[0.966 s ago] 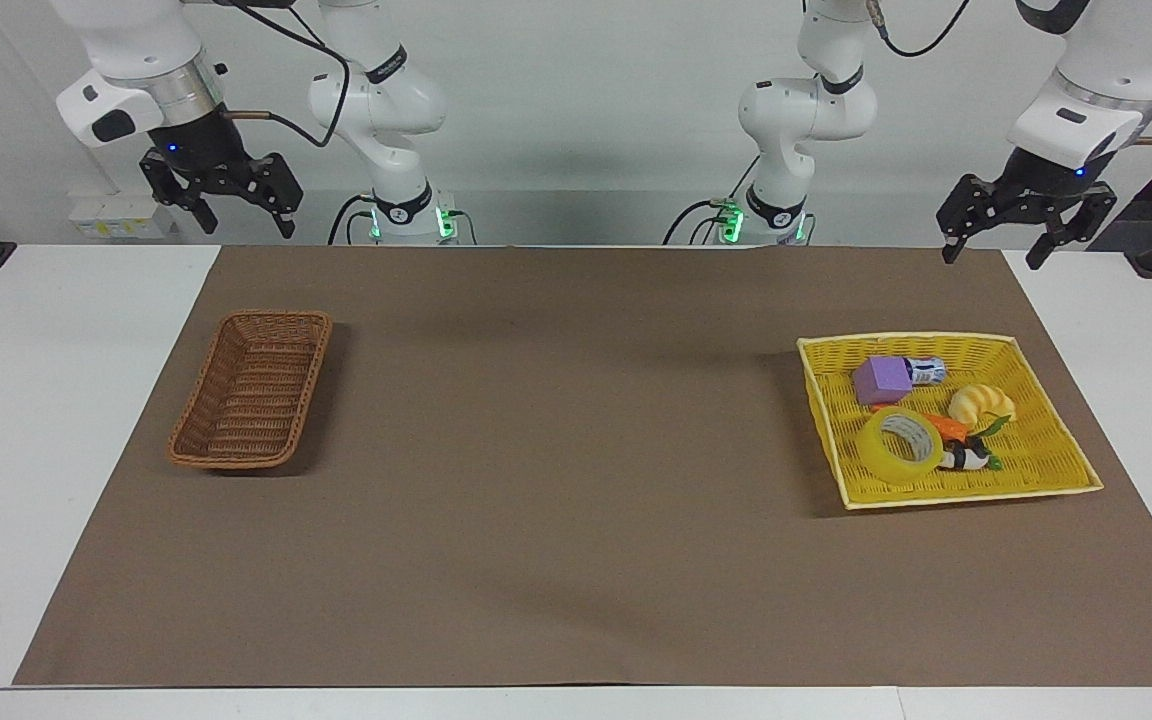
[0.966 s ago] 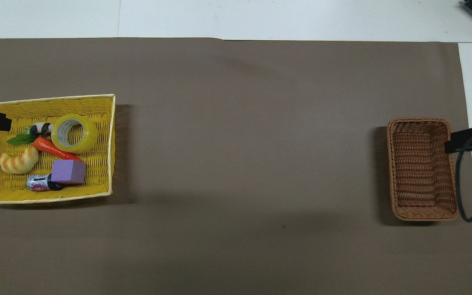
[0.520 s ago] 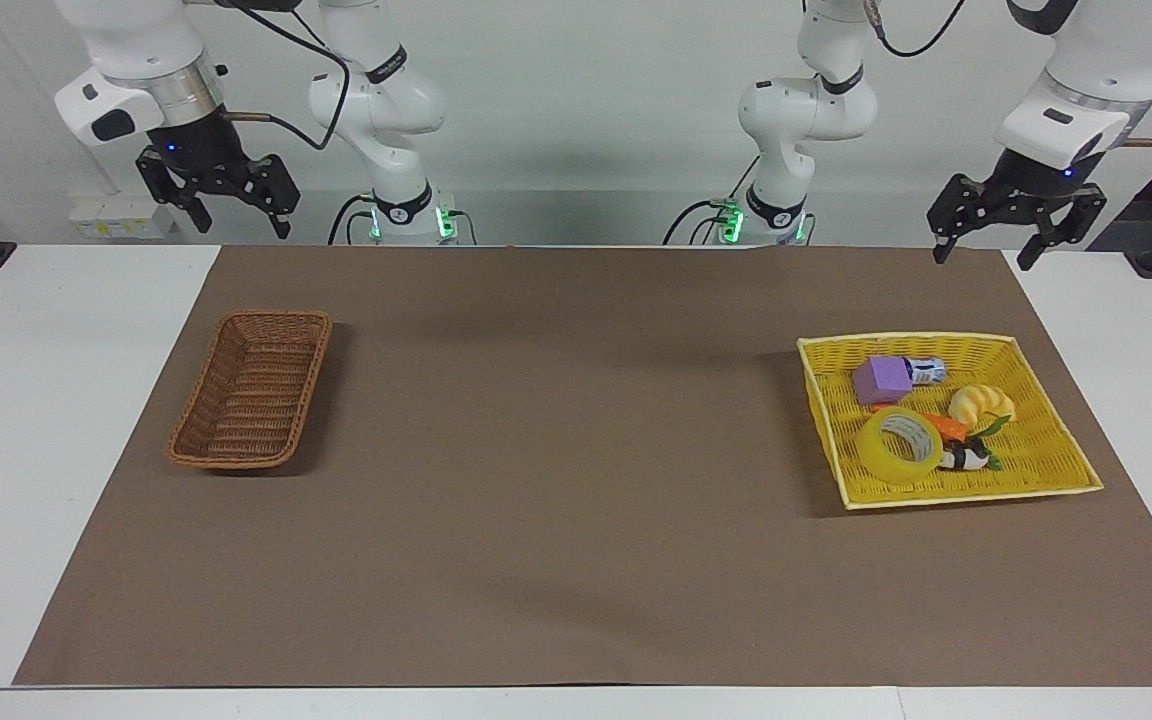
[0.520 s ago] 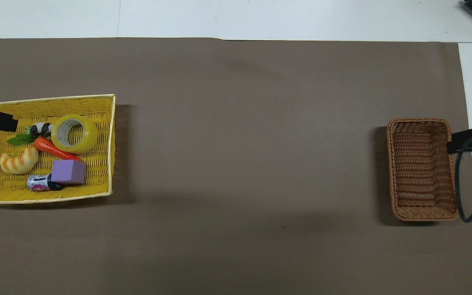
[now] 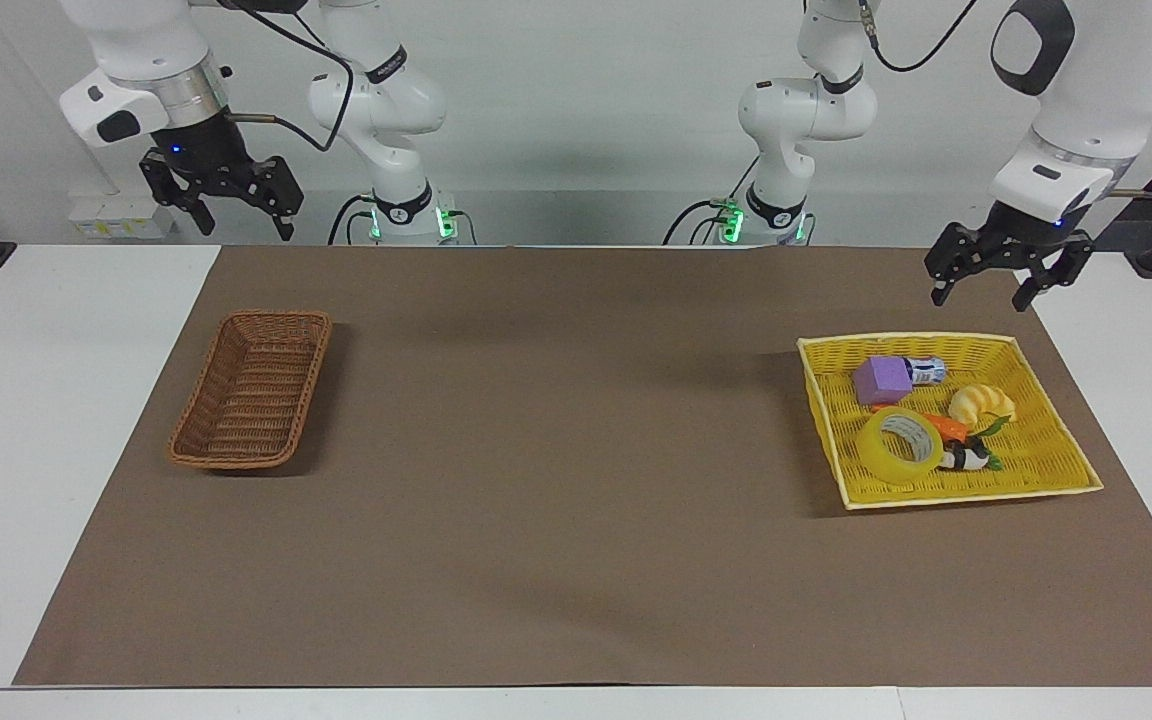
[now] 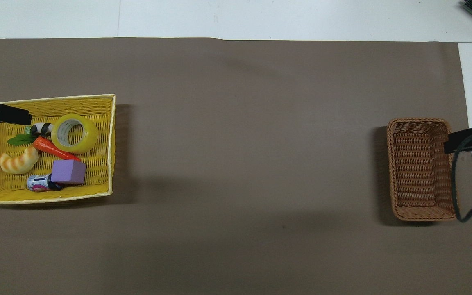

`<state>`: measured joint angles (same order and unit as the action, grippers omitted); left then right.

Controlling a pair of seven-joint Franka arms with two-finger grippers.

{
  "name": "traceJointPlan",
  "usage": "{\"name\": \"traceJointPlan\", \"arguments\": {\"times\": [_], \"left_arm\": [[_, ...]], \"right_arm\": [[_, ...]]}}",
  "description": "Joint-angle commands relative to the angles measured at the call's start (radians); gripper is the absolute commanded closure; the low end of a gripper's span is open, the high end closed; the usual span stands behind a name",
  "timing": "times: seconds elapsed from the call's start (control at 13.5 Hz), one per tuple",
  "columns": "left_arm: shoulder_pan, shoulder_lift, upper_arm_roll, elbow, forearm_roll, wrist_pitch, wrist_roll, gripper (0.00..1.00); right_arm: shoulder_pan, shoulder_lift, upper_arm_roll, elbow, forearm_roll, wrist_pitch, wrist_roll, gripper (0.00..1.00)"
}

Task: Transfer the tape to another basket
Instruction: 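Move the left gripper toward the yellow tape roll in the yellow basket, then lower the left gripper onto the tape roll rim and close it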

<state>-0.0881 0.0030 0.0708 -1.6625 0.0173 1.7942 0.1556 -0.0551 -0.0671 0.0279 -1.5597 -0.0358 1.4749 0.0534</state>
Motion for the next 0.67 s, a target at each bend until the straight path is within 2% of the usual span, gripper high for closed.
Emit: {"name": "traceJointPlan", "arguments": {"times": [0.0, 0.22, 0.59], "left_arm": [[0.033, -0.037, 0.000, -0.159, -0.008, 0.158, 0.015, 0.00], [0.053, 0.015, 0.000, -0.229, -0.016, 0.293, 0.018, 0.00], [0.091, 0.169, 0.000, -0.238, -0.036, 0.410, 0.076, 0.00]], "right_arm": [[-0.009, -0.037, 0.001, -0.057, -0.003, 0.035, -0.021, 0.00], [-0.002, -0.040, 0.001, -0.057, -0.003, 0.033, -0.020, 0.00], [-0.017, -0.040, -0.003, -0.057, -0.009, 0.030, -0.021, 0.00]]}}
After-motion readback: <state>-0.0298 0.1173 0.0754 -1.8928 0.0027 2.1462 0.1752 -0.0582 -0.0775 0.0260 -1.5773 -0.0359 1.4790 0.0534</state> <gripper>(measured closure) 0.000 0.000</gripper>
